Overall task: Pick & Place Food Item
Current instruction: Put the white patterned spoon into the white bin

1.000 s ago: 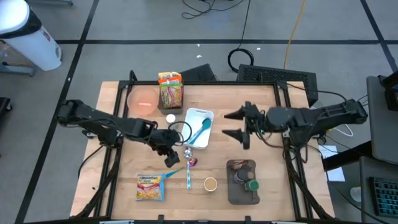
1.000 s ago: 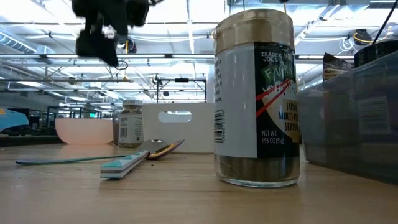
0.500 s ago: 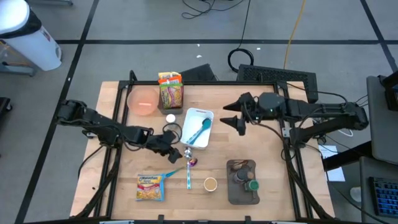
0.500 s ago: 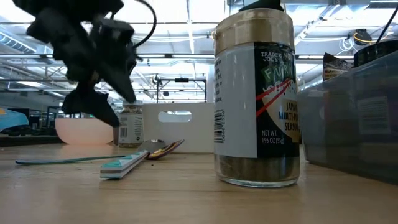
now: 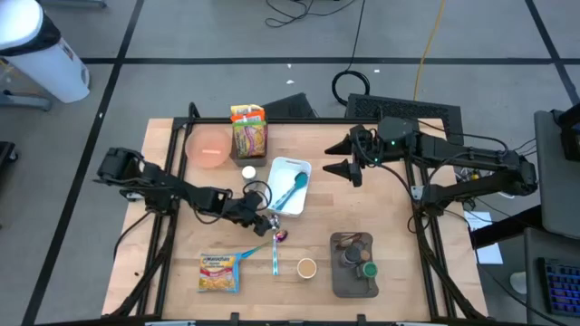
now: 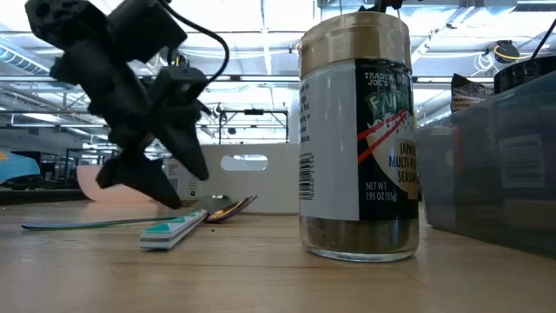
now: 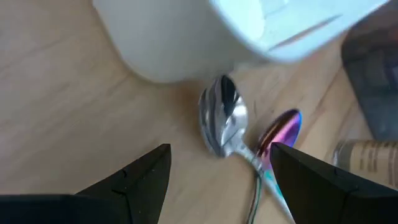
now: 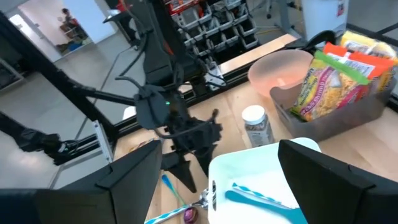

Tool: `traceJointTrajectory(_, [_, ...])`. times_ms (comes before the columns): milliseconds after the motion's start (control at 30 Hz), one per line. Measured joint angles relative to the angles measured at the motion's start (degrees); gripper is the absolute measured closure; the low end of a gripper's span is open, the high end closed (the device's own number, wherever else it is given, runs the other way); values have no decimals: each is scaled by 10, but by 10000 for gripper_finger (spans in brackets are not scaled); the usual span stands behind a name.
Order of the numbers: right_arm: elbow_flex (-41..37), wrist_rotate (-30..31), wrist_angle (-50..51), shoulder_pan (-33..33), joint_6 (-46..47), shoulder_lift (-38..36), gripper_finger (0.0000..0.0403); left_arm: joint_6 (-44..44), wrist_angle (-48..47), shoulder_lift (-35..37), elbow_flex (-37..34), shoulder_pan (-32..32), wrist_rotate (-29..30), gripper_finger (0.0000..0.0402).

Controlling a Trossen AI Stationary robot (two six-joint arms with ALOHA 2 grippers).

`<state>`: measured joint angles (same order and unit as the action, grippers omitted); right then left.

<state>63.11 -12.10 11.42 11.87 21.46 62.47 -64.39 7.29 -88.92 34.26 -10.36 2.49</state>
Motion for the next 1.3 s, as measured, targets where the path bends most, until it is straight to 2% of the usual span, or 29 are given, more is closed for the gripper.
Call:
traceJointTrajectory(300, [0,-19,8,6,1,-1,90,-1,57,-41,1,9,20,119])
traceJointTrajectory(533, [0,-18,13,6,1,-1,90,-6,103,-74,2,10,8,128])
traceJointTrajectory(667, [0,-17,13,5,3,-1,90,-13,92,-76,2,11,3,186])
traceJointTrajectory(900, [0,-16,13,5,4,-1,90,1,81,-42,-1,24,-86,378])
traceJointTrajectory(1100, [0,-15,12,5,17,-1,90,51,35,70,48,22,-104,395])
traceJointTrajectory(1200, [0,-15,6,5,17,-1,90,95,-61,137,106,19,-77,395])
traceJointTrajectory(1300, [0,-15,3,4,21,-1,90,144,-212,190,185,21,-9,397])
